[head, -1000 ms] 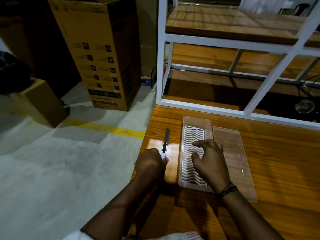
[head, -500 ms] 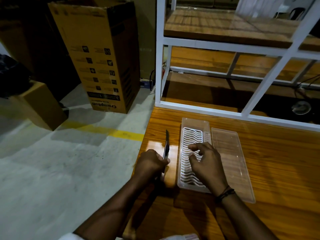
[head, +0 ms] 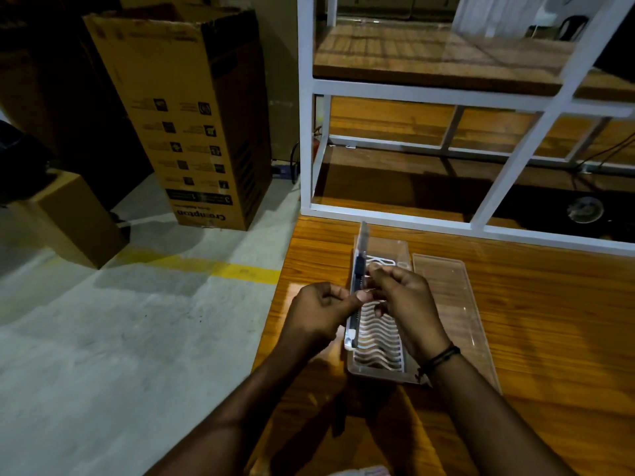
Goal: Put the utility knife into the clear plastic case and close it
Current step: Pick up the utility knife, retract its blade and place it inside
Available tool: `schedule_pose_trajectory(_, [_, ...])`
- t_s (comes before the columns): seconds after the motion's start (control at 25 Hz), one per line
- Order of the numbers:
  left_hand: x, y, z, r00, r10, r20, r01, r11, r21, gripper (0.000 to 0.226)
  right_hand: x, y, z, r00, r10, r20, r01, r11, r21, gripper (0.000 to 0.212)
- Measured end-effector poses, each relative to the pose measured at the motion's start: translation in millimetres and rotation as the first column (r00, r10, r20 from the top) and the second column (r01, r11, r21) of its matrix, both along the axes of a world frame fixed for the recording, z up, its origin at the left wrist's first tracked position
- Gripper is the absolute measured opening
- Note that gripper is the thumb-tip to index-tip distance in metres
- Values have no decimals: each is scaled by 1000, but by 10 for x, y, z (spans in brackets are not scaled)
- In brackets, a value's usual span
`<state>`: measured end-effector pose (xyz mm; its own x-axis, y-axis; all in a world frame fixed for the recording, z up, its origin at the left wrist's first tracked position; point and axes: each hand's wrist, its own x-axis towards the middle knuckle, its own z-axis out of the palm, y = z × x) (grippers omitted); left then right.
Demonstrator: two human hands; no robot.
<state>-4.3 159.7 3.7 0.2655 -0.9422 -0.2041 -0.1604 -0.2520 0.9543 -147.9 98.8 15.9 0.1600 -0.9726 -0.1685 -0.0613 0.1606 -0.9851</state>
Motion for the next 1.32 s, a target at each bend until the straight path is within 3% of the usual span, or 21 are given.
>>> schedule_pose_trajectory(0.24, [-176,28,-40,996,-79,31,80,996,-37,33,-66,-64,0,998,-56,39,58,998,-38,12])
schedule_pose_trajectory(0.32, [-163,76,-34,980,-166,110,172,984,-51,56,-124,-91,-9,998,-62,11,62,997,-53,15])
schedule_pose_trajectory(0.44, [-80,145,-82,883,-330,335,388,914,-122,101,-188,-128,-9,997,-71,10,72,994,-78,17])
schedule_pose_trajectory(0.52, [-30,164,-148,804,-369,466,487,858,-162,112,-204,-151,-12,997,-80,5,81,993,-87,16])
schedule_pose_trajectory(0.64, [-19,180,-211,754,-331,567,521,827,-211,111,-200,-157,-28,998,-62,-2,61,993,-100,18])
schedule_pose_trajectory(0.84, [-20,171,-204,763,-316,564,518,821,-239,110,-215,-122,4,999,-43,-20,41,992,-115,8])
schedule_pose_trajectory(1.32, [-27,82,-226,814,-308,493,478,837,-266,110,-282,-36,-36,999,34,-35,-39,986,-165,35])
